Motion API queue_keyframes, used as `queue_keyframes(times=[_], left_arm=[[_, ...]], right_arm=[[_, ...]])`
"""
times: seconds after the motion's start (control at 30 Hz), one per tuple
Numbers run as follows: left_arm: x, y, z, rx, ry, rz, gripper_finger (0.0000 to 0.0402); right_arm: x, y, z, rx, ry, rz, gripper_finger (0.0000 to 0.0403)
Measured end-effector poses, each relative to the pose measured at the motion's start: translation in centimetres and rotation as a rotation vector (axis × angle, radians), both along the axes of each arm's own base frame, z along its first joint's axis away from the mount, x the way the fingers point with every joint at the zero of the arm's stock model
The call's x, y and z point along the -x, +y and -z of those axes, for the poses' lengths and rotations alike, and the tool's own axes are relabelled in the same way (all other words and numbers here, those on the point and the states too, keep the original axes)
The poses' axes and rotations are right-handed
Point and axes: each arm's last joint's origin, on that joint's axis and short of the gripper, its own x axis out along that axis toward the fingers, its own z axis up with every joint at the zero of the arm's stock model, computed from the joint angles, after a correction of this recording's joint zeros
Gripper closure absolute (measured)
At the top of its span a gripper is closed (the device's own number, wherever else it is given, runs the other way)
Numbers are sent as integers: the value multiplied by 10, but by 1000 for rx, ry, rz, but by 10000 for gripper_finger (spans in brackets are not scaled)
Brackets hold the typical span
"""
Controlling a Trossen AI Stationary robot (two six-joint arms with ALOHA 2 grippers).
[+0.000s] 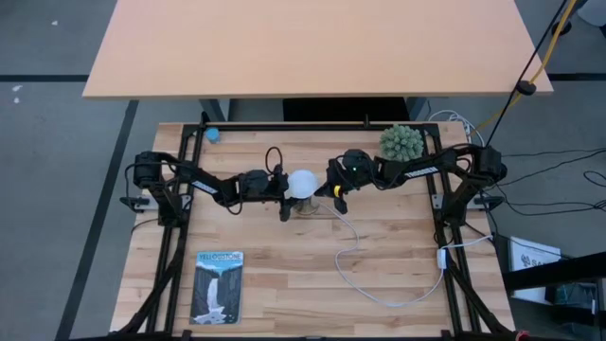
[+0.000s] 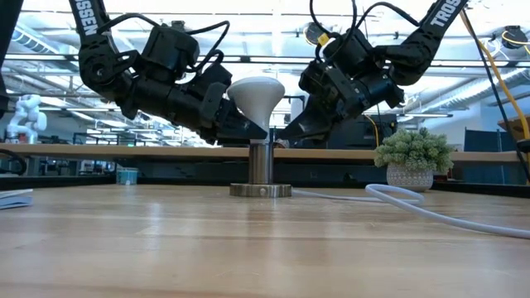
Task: Screw lightbulb
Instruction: Insert the lightbulb into the lamp
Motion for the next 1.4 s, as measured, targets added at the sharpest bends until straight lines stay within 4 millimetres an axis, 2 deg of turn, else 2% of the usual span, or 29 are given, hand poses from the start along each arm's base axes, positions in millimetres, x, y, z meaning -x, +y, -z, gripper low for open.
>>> queue_keyframes(times=[0.23,0.33,0.5,0.67,0.73,1.0,1.07,1.13,1.3,1.4], left_arm=[[2,0,1,-6,6,2,172],[11,0,1,-19,19,2,172],[35,0,-15,-23,-44,-18,172],[53,-5,-25,156,-115,-57,172],[57,-8,-24,207,-117,-60,172],[58,-18,-20,206,-87,9,176],[58,-21,-20,195,-84,23,194],[58,-23,-19,180,-74,37,230],[57,-28,-19,177,-68,51,374],[57,-31,-19,171,-74,32,395]], right_arm=[[0,0,0,-1,4,0,403],[1,0,2,-6,20,0,403],[3,1,4,-2,49,-11,403],[4,-2,5,1,58,-8,403],[5,-3,5,0,60,-2,403],[5,-4,6,-22,68,13,403],[5,-4,6,-22,67,12,403],[5,-4,6,-26,68,17,403],[5,-5,6,-39,70,27,403],[5,-6,5,-26,67,44,403]])
